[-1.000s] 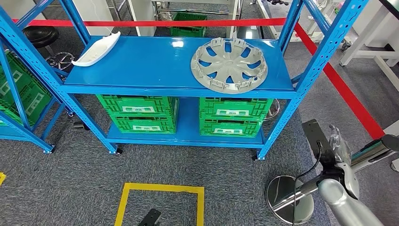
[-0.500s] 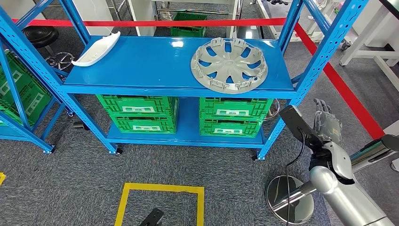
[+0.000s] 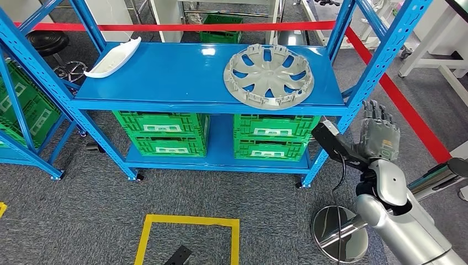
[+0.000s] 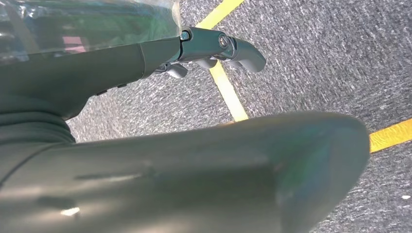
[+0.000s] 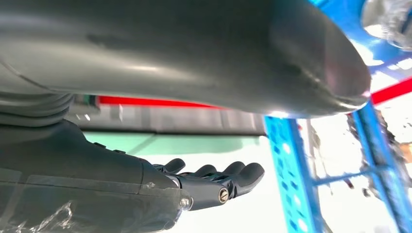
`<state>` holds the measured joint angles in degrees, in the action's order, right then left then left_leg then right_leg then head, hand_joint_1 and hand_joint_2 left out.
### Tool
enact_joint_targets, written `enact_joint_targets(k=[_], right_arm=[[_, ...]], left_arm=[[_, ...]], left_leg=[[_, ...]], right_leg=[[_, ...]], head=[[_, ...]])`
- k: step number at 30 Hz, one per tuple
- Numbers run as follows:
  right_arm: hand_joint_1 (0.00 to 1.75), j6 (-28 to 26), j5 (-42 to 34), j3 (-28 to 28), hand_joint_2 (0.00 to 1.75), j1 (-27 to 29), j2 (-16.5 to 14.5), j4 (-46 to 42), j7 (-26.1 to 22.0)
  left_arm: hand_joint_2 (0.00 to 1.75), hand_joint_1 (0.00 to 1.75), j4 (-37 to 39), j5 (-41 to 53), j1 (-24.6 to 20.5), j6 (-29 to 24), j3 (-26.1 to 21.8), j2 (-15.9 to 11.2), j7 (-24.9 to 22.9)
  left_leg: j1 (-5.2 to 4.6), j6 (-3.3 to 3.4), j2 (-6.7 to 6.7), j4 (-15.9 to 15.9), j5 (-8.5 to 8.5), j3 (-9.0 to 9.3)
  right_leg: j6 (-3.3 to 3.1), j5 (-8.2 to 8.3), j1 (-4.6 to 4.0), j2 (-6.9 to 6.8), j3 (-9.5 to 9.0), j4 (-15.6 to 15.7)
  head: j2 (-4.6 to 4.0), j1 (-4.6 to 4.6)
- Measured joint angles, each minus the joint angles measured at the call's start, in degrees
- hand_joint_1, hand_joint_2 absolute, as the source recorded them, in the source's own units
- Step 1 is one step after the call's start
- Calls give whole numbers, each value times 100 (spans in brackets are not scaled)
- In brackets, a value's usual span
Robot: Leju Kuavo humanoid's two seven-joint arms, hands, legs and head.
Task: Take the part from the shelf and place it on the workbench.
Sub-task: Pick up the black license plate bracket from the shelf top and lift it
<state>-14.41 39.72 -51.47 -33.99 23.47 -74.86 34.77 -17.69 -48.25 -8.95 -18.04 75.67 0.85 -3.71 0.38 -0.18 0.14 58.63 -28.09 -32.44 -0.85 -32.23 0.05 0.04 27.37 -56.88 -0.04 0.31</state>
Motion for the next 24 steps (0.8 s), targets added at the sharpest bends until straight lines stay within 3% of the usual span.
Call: enact_joint_targets(k=[13,24], right_arm=[[0,319,972,-209,0,184,-319,-345,-150],[0,519,1055,-258,0,183,-516,-479,-223]], left_arm=[[0,0,1,144,21,122,0,-29,21],[0,0,3,226,18,148,-2,-35,-53]], left_leg=[[0,0,0,-1,0,-1],[0,0,0,-1,0,-1]], right_leg=[[0,0,0,0,0,0],[0,0,0,0,1,0]], head=[[0,0],[0,1]])
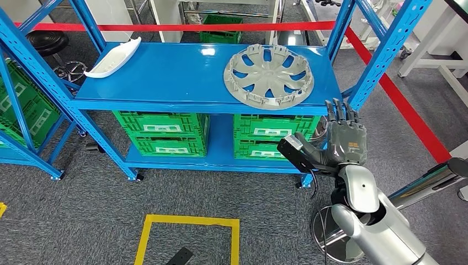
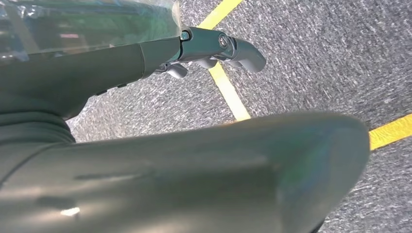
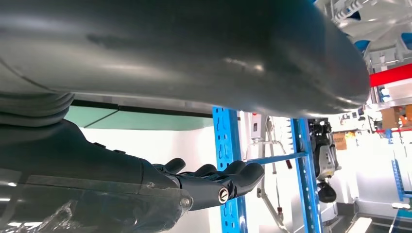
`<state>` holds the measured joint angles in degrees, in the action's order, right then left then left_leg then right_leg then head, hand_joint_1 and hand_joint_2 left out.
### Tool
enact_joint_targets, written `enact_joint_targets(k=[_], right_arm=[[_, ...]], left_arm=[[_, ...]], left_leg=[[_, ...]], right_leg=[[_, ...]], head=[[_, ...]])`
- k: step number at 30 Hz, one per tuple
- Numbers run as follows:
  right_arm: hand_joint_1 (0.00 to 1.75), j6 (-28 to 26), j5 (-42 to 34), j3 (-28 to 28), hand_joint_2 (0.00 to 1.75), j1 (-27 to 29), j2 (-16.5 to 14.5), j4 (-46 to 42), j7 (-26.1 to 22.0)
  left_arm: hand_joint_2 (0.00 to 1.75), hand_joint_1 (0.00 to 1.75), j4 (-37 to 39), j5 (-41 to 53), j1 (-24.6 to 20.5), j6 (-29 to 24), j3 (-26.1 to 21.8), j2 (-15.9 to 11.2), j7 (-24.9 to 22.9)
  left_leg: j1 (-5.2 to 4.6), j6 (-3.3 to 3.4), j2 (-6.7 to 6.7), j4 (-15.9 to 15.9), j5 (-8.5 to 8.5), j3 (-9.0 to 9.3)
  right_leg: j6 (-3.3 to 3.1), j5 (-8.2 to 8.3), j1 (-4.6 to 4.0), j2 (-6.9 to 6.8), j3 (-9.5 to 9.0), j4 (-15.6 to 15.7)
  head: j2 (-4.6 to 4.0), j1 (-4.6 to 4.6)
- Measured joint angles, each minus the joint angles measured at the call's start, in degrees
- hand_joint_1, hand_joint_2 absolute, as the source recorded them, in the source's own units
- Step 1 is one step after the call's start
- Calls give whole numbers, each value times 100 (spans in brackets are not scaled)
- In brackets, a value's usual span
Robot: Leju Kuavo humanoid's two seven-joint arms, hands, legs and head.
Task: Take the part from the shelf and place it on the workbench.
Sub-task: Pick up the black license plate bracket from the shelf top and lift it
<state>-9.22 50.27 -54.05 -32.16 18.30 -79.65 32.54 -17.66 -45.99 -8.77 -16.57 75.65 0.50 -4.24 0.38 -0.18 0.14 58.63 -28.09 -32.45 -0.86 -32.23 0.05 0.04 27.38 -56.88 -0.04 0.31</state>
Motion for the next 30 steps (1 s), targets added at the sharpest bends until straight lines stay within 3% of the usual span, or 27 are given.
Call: enact_joint_targets(k=[30], right_arm=[[0,63,0,-5,0,125,-112,2,-63]], left_arm=[[0,0,0,138,-42,13,-1,-5,-195]], left_leg=[[0,0,0,0,0,0]], right_leg=[[0,0,0,0,1,0]], head=[[0,-1]])
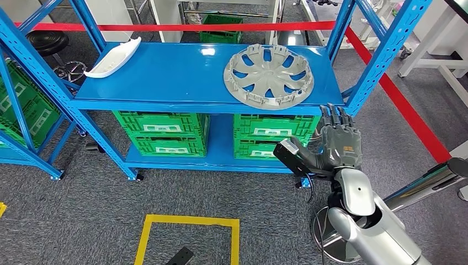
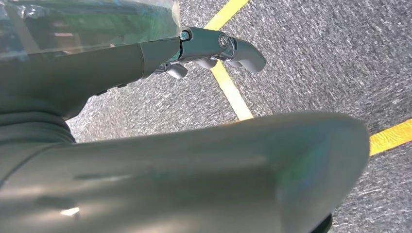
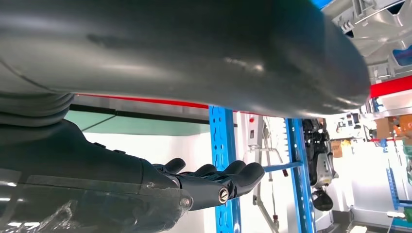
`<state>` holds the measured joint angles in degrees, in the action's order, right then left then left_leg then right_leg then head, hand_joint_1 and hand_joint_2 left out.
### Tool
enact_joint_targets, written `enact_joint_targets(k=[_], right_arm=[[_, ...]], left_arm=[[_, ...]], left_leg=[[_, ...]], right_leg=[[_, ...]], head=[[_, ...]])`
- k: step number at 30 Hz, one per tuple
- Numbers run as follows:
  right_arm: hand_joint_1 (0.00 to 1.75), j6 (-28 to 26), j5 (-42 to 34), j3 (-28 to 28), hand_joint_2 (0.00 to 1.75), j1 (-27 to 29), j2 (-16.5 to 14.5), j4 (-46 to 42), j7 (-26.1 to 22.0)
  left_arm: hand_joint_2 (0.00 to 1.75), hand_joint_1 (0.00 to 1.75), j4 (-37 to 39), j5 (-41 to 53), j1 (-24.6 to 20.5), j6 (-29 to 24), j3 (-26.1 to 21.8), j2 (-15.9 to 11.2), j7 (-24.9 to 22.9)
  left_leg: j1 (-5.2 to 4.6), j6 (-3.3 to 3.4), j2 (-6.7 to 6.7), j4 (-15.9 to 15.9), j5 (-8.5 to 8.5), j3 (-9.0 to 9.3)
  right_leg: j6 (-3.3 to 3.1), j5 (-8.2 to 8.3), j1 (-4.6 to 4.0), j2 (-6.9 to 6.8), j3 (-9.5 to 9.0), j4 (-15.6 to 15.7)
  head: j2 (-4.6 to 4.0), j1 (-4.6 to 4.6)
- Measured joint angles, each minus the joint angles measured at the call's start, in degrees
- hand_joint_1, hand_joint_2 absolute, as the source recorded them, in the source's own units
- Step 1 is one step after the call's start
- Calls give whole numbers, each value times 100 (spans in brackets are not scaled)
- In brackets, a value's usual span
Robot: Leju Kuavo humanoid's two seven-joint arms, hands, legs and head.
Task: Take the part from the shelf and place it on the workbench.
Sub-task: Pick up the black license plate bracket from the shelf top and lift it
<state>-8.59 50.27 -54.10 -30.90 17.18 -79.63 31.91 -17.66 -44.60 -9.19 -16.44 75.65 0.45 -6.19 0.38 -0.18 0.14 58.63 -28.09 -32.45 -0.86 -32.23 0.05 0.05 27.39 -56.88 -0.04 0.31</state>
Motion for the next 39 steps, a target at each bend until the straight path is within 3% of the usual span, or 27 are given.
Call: enact_joint_targets(k=[17,23,25,27,28,29,30,32,33,35,39], right_arm=[[0,37,0,-2,0,66,-17,1,-20],[0,39,0,7,0,69,-30,-6,-20],[0,39,0,17,0,64,-30,-12,-20],[0,42,0,17,0,84,-30,-12,-20],[0,43,0,14,0,106,-30,-11,-20],[0,45,0,12,0,127,-29,-10,-20],[0,45,0,12,0,138,-28,-10,-20],[0,46,0,14,0,142,-28,-10,-20],[0,48,0,13,0,139,-28,-9,-20],[0,55,0,10,0,146,-28,-9,-20],[0,58,0,28,0,159,-24,-12,-20]], left_arm=[[0,0,0,38,-6,-6,0,-20,-4],[0,0,0,72,-20,-14,-1,-36,3],[0,0,0,75,-35,-18,-2,-37,10],[0,0,0,76,-45,-18,-2,-38,14],[0,0,0,76,-45,-17,-2,-39,14],[0,0,0,76,-43,-17,-2,-39,14],[0,0,0,76,-42,-17,-2,-39,14],[0,0,0,76,-43,-17,-2,-37,14],[0,0,0,78,-47,-17,-2,-37,14],[0,0,0,84,-50,-17,-2,-38,15],[0,0,0,97,-52,-16,-3,-39,14]], left_leg=[[-33,9,0,12,-5,-6],[-35,104,-6,-57,32,-12],[6,147,-14,-133,68,10],[19,159,-15,-141,72,8],[23,155,-13,-139,67,9],[29,147,-8,-136,59,14],[38,130,0,-128,46,23],[62,70,13,-97,-4,48],[63,32,17,-68,-31,47],[56,-45,18,-28,-58,13],[69,-174,9,59,-138,-42]], right_leg=[[21,10,33,1,8,3],[92,-3,61,3,44,1],[121,-190,61,6,231,-355],[146,-472,79,8,665,-1123],[160,-538,91,8,885,-1460],[172,-494,102,7,1039,-1629],[181,-326,112,6,1092,-1570],[190,194,129,3,944,-945],[188,379,125,4,842,-620],[134,456,103,13,740,-287],[-36,404,98,30,716,-226]], head=[[0,1],[0,-2],[0,-30],[0,-55],[0,-58],[0,-60],[0,-62],[0,-66],[0,-79],[0,-87],[0,-48]])
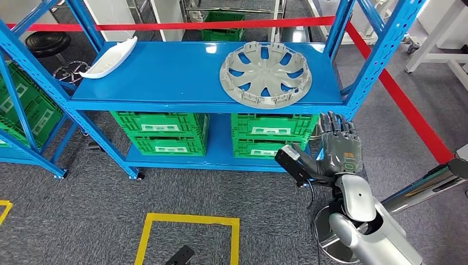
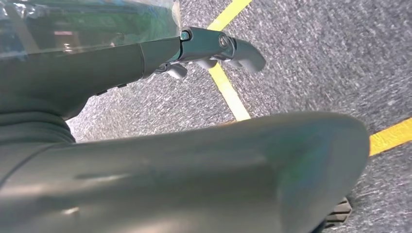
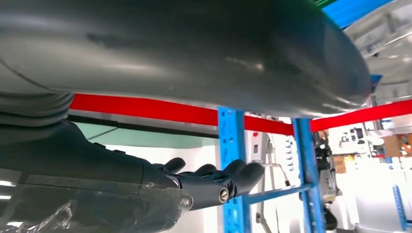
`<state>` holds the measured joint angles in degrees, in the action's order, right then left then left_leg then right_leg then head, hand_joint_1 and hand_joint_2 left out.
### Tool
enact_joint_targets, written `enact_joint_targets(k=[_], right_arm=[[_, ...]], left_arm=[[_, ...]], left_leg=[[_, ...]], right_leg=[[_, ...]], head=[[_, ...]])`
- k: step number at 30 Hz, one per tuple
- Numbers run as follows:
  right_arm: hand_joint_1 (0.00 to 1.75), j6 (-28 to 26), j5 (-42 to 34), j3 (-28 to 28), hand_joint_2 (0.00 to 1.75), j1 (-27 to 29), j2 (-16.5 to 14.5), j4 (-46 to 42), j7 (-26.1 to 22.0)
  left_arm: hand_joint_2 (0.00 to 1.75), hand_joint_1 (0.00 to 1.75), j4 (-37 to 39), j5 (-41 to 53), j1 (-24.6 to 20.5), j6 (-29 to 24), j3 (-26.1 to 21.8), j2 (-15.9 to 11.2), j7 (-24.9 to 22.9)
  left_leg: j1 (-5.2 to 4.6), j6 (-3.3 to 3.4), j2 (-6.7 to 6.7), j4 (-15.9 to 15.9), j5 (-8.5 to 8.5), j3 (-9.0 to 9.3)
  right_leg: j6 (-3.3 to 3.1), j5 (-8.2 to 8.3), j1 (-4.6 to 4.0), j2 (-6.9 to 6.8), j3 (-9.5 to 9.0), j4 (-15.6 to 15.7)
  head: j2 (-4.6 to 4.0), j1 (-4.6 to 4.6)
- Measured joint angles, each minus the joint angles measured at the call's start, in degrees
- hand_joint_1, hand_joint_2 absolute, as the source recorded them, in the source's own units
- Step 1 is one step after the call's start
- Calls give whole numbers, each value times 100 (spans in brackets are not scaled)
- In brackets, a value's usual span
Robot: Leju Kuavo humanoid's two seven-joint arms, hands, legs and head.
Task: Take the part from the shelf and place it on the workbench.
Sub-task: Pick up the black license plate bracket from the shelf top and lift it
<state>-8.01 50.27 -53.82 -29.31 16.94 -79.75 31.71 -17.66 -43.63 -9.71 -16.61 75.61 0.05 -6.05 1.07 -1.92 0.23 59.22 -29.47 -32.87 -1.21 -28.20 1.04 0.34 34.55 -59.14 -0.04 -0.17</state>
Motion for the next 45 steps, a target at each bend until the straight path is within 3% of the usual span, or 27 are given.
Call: enact_joint_targets(k=[2,4,5,6,8,10,13,16,19,20,21,22,24,25,26,28,31,34,35,36,37,39,40,41,45], right_arm=[[0,0,0,13,0,-2,-3,-2,0],[0,2,0,15,0,10,-7,-1,0],[0,3,0,14,0,17,-7,-1,0],[0,4,0,15,0,21,-7,-1,0],[0,5,0,19,0,21,-10,-1,0],[0,9,0,21,0,8,-14,-1,0],[0,17,0,24,0,2,-21,-1,-4],[0,14,0,56,0,-18,-22,-8,-11],[0,12,1,64,0,-26,-29,-3,-18],[0,13,2,62,0,-10,-30,4,-20],[0,13,4,62,0,4,-30,11,-20],[0,11,7,63,0,8,-30,16,-22],[0,3,13,65,0,-9,-31,21,-32],[0,-6,15,66,0,-23,-33,21,-47],[0,-15,15,65,0,-40,-39,24,-66],[0,-36,15,63,0,-76,-61,27,-113],[0,-74,16,62,0,-129,-118,30,-181],[0,-83,17,32,0,-156,-199,33,-217],[0,-79,17,14,0,-155,-219,38,-219],[0,-74,17,-4,0,-154,-236,43,-219],[0,-71,17,-19,0,-156,-255,48,-221],[0,-69,21,-39,0,-169,-299,51,-232],[0,-70,24,-47,0,-184,-318,52,-238],[0,-69,28,-56,0,-198,-336,54,-247],[0,-58,48,-99,0,-232,-393,56,-274]], left_arm=[[0,0,0,3,-4,-2,0,-1,1],[0,0,0,3,5,-3,1,-1,0],[0,0,0,3,11,-3,1,-1,-1],[0,0,0,3,15,-3,1,-1,-1],[0,0,0,3,16,-3,0,-2,1],[0,0,1,3,12,-3,-1,-5,3],[0,0,2,16,6,-1,-3,-8,7],[0,0,3,38,-7,-4,-12,-8,11],[0,0,4,67,-8,-1,-16,-2,15],[0,0,4,79,-1,3,-16,-1,14],[0,0,4,89,8,6,-16,1,14],[0,0,4,97,15,6,-16,1,13],[0,0,4,110,12,8,-17,4,13],[0,0,4,116,4,11,-18,8,10],[0,0,4,124,-5,14,-19,13,7],[0,0,4,144,-16,23,-20,24,-1],[0,0,4,186,-26,26,-21,32,-8],[0,0,5,210,-26,26,-23,31,-12],[0,0,6,215,-17,27,-23,31,-15],[0,0,7,218,-7,28,-23,30,-17],[0,0,7,221,-2,30,-23,29,-20],[0,0,7,231,-2,32,-23,24,-20],[0,0,7,237,-3,36,-23,21,-20],[0,0,7,247,-3,40,-23,19,-19],[0,0,7,294,-12,52,-24,16,-19]], left_leg=[[2,-29,-4,497,-242,-215],[2,-34,-4,1233,-479,-580],[2,-30,-4,1448,-482,-714],[2,-20,-4,1461,-374,-766],[-6,31,-3,922,93,-614],[-43,108,2,369,407,-383],[-90,215,3,140,354,-283],[-43,276,5,-62,269,-193],[-24,303,10,-113,230,-139],[-27,306,12,-110,208,-116],[-29,305,15,-108,179,-82],[-32,299,17,-106,145,-38],[-39,273,19,-108,71,65],[-47,251,19,-105,38,101],[-52,225,18,-104,14,117],[-56,164,11,-117,-14,130],[-49,76,2,14,-148,98],[-44,29,2,993,-537,-372],[-42,19,2,1302,-589,-554],[-40,10,2,1440,-528,-667],[-38,6,2,1359,-345,-686],[-34,17,4,757,174,-505],[-42,32,5,477,348,-390],[-53,59,6,268,413,-292],[-49,220,19,-22,195,-147]], right_leg=[[-67,-17,7,-5,-62,26],[-110,-54,-12,-5,-111,26],[-122,-75,-22,-1,-139,25],[-125,-99,-31,6,-171,24],[-111,-163,-44,23,-262,23],[-67,-218,-57,34,-322,27],[24,-233,-46,25,-295,43],[119,-338,-50,-10,-194,-111],[173,-641,-35,-14,399,-1066],[178,-658,-33,-15,599,-1333],[173,-562,-32,-14,709,-1408],[158,-357,-34,-15,716,-1273],[101,135,-51,-17,508,-626],[71,273,-66,-18,386,-331],[42,303,-82,-19,295,-137],[-7,219,-105,-9,224,-19],[-86,174,-61,0,119,78],[-142,103,-44,-3,-14,118],[-144,66,-45,0,-60,117],[-140,23,-45,4,-115,115],[-130,-23,-44,9,-177,111],[-95,-130,-36,18,-318,108],[-70,-176,-42,22,-372,105],[-44,-210,-47,25,-403,106],[62,-251,-67,10,-352,43]], head=[[0,45],[0,84],[0,92],[0,97],[0,110],[0,104],[0,123],[0,102],[0,49],[0,42],[0,35],[0,27],[0,15],[0,12],[-1,3],[-1,-7],[0,11],[0,72],[0,81],[0,85],[0,88],[0,96],[0,99],[0,103],[0,108]])
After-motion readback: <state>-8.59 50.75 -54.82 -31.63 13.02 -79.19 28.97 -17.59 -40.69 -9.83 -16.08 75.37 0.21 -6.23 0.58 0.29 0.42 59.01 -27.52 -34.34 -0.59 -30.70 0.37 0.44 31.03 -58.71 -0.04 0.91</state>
